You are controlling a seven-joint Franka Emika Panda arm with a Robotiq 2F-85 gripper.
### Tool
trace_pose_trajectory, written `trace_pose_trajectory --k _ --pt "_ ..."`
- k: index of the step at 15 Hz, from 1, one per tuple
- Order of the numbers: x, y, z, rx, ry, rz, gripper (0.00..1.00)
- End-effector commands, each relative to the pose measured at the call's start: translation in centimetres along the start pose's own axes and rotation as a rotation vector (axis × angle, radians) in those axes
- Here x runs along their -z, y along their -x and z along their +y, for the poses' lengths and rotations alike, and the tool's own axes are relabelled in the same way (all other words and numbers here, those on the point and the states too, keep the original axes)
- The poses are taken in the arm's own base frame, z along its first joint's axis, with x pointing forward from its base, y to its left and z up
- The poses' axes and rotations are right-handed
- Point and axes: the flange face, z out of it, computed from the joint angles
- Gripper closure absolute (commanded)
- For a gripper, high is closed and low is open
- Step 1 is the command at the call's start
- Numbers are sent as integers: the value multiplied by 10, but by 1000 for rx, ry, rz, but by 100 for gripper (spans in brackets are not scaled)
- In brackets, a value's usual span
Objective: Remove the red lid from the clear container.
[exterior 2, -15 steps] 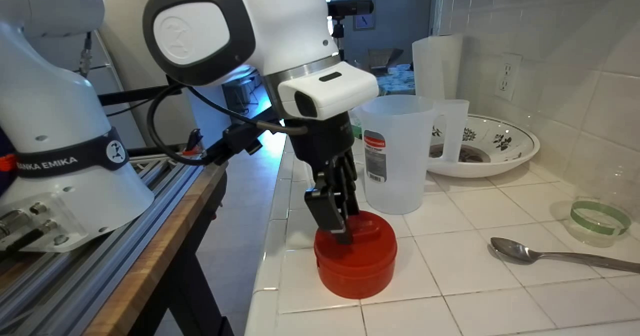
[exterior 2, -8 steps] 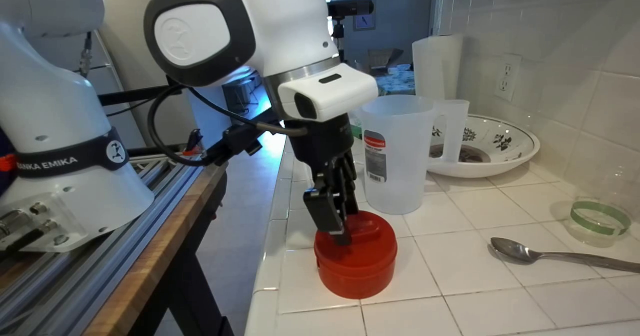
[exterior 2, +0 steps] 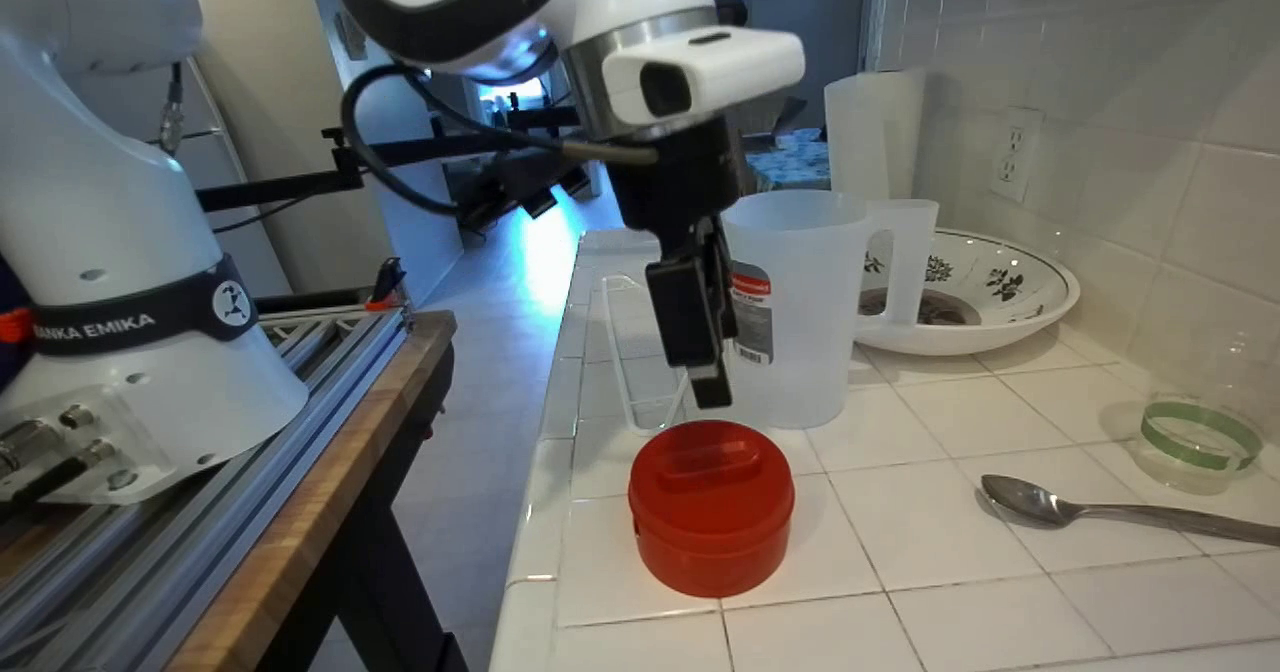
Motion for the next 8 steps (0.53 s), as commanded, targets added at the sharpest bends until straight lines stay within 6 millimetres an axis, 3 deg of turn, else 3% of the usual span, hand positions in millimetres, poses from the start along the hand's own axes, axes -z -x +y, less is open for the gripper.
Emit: trace_pose_trajectory --k 1,3,4,8 --pt "44 3 -15 21 10 4 0" --pt "63 -7 -33 38 4 0 0" --pt "72 1 -40 49 -3 2 0" --pt "109 3 -68 81 -12 2 0"
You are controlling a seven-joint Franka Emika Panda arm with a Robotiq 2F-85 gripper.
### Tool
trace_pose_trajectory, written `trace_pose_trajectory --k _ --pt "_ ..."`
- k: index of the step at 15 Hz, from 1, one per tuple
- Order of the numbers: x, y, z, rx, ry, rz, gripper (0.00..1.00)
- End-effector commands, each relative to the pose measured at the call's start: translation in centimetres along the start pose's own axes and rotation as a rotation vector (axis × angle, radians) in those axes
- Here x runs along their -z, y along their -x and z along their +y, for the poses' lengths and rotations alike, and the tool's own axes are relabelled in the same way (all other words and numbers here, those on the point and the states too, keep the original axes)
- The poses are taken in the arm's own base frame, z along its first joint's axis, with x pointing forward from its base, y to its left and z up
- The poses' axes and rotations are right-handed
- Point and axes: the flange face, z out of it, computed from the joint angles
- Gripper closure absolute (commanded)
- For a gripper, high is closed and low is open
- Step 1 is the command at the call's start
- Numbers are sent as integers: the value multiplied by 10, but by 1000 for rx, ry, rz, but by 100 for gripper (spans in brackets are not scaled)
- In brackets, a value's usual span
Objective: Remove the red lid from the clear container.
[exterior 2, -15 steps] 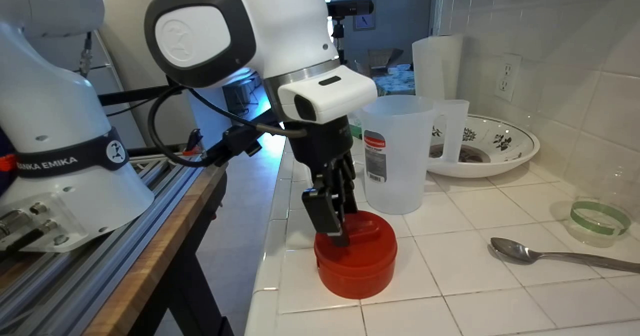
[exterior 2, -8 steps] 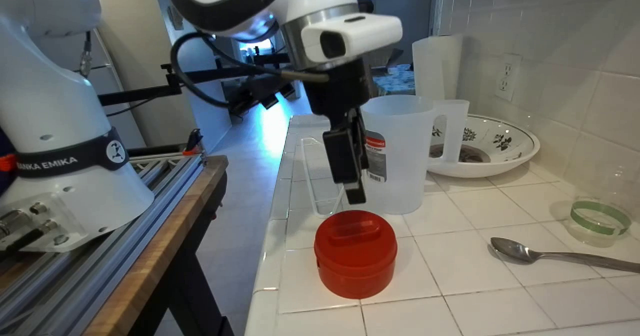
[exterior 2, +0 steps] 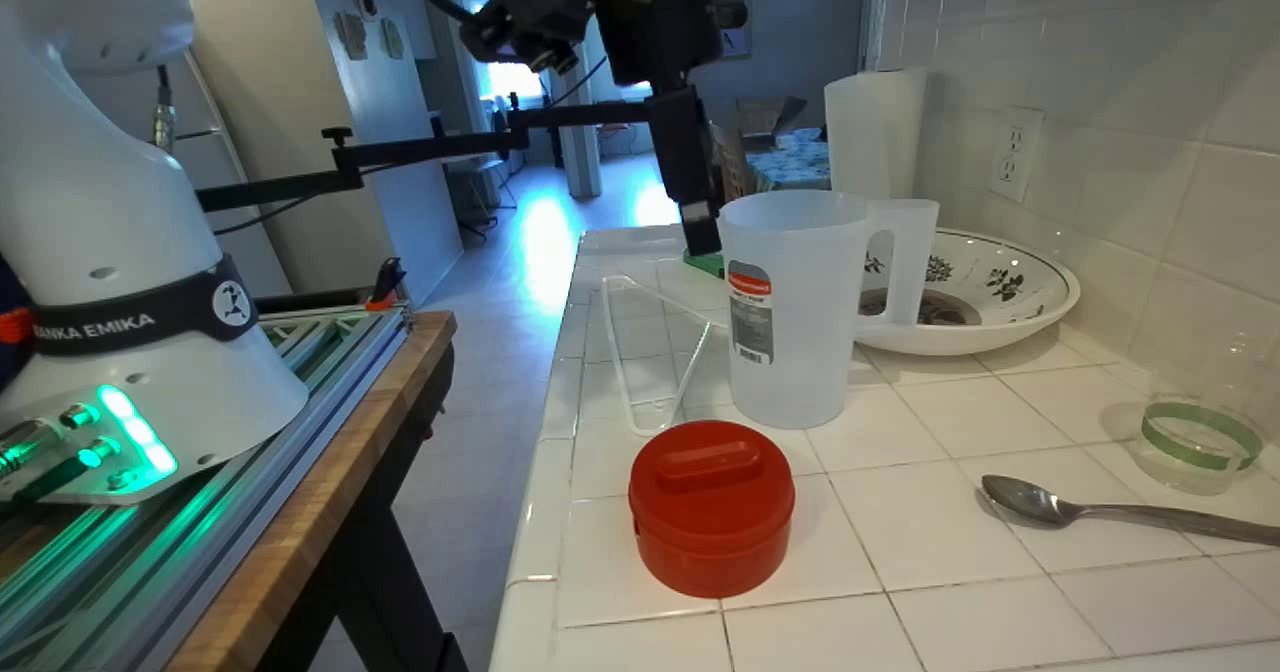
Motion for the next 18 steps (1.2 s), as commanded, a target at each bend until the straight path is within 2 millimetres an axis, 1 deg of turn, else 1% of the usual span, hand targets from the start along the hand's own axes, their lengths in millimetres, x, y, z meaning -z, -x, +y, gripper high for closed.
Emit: trace_pose_trajectory --k 1,4,6,7,9,18 --pt "34 5 -11 -7 -13 8 0" --pt "51 6 -15 -14 -16 6 0" --pt "57 7 -14 -28 -14 2 0" --pt "44 5 -14 -3 -4 -7 0" --pt "48 5 -13 -6 -3 -9 0" --pt "47 6 -13 -6 -3 -11 0"
